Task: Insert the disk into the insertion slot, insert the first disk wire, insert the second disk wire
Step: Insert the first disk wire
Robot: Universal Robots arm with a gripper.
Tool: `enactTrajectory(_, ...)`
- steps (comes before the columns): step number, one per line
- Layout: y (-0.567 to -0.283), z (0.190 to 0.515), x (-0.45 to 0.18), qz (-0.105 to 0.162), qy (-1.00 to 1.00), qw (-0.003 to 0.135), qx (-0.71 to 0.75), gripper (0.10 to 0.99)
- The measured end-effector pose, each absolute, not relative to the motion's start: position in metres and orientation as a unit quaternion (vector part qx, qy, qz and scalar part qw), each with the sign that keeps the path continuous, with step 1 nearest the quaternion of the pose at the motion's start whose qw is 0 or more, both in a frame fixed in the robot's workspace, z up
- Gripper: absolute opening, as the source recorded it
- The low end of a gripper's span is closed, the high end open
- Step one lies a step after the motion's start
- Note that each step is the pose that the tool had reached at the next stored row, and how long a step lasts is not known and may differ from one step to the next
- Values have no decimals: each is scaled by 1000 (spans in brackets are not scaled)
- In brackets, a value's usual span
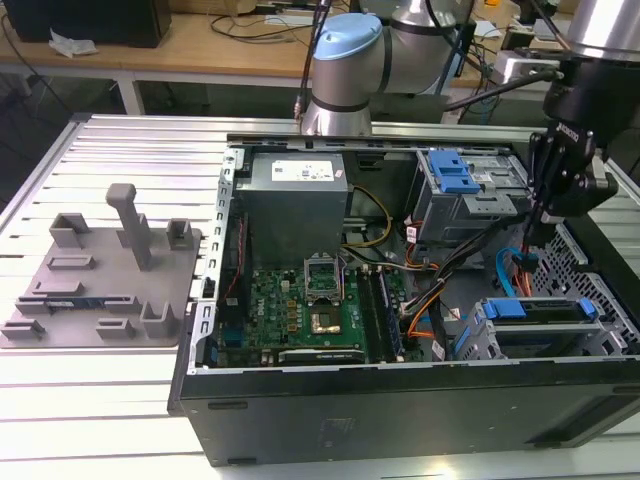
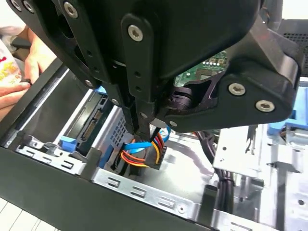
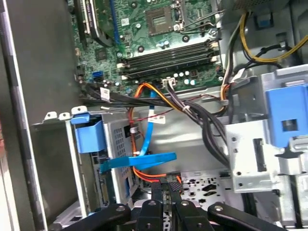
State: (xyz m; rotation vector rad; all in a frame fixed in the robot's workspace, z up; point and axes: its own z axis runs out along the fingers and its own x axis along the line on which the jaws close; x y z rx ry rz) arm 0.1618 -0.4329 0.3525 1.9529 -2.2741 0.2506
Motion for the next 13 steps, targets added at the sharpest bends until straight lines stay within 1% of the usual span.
enactTrajectory(5, -447, 353, 162, 75, -755, 61, 648, 169)
enactTrajectory(13, -468, 354, 167, 54, -757, 45, 650, 169)
